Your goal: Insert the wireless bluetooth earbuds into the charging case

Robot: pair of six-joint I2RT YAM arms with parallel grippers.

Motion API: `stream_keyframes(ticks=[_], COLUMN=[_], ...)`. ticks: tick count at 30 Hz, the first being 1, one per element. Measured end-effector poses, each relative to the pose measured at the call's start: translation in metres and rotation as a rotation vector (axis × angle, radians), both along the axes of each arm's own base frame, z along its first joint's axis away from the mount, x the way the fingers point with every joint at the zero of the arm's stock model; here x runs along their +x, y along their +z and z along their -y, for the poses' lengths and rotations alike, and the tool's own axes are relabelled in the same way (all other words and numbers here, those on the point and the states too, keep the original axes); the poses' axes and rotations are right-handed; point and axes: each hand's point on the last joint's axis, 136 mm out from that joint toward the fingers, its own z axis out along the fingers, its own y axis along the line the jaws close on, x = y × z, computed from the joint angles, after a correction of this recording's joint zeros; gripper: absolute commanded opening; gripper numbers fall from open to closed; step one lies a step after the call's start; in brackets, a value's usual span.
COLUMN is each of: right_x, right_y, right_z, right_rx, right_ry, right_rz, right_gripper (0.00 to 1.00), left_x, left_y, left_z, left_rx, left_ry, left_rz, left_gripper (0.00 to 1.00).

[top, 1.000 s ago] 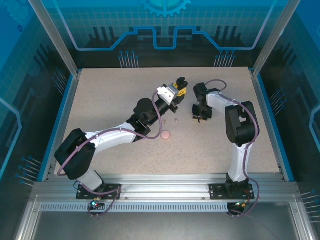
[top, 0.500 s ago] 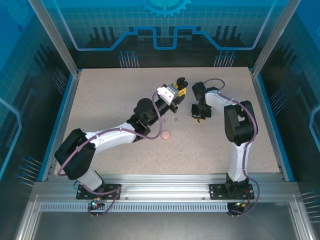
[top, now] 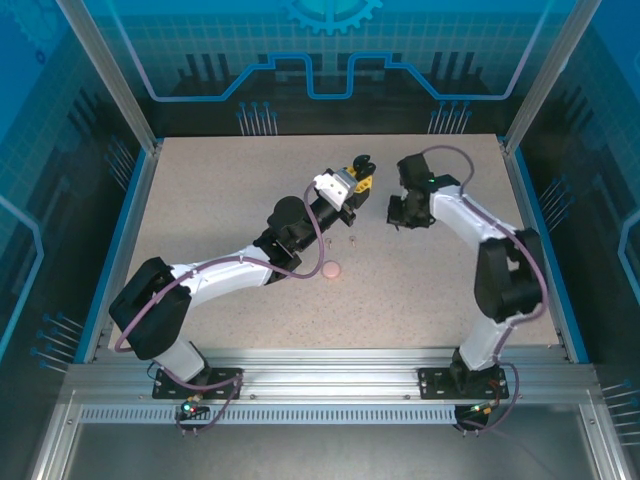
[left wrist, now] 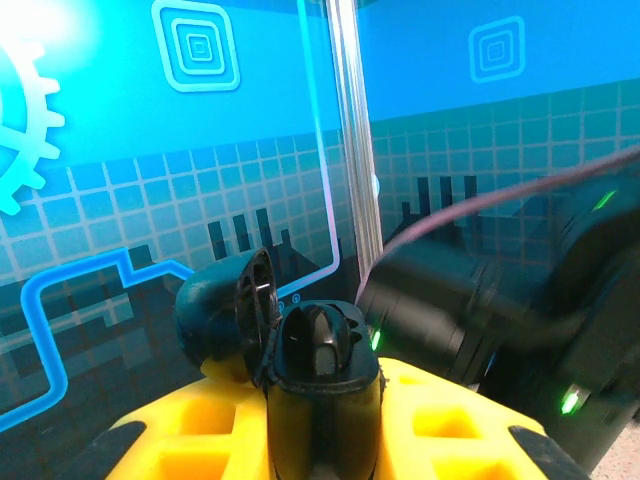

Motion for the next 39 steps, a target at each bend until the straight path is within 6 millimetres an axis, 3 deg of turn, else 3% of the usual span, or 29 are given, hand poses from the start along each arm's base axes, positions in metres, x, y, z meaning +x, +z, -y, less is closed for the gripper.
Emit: stream_keyframes(ticks=[10, 13, 19, 28, 39], right_x=[-0.014, -0.023, -0.036, -0.044, -0.041], right_y=[0.175, 0.214, 0.272, 0.306, 0.269], right_z=[-0.004, -0.006, -0.023, -0.056, -0.073], right_rx=[0.181, 0.230, 0.366, 0.526, 0.614], right_ry=[0.019, 0.041, 0.130, 0.282, 0.300], right_rz=[0.447, 0.554, 0.717, 0.822, 0.770], right_gripper=[0.03, 0.03, 0.03, 0.03, 0.02], left_x=[-0.001, -0.002, -0.003, -0.005, -0.007], left_y=[-0.001, -0.003, -0.003, -0.002, -0.003], left_z=[0.001, 0.001, 0.003, 0.004, 0.004], left_rx=[-0.002, 0.002, 0.005, -0.002, -0.006], left_ry=[-0.009, -0.015, -0.024, -0.037, -0.049], left_rz=[-0.003, -0.005, -0.005, -0.009, -0.011], left_gripper=[0.00, 0.00, 0.00, 0.00, 0.00])
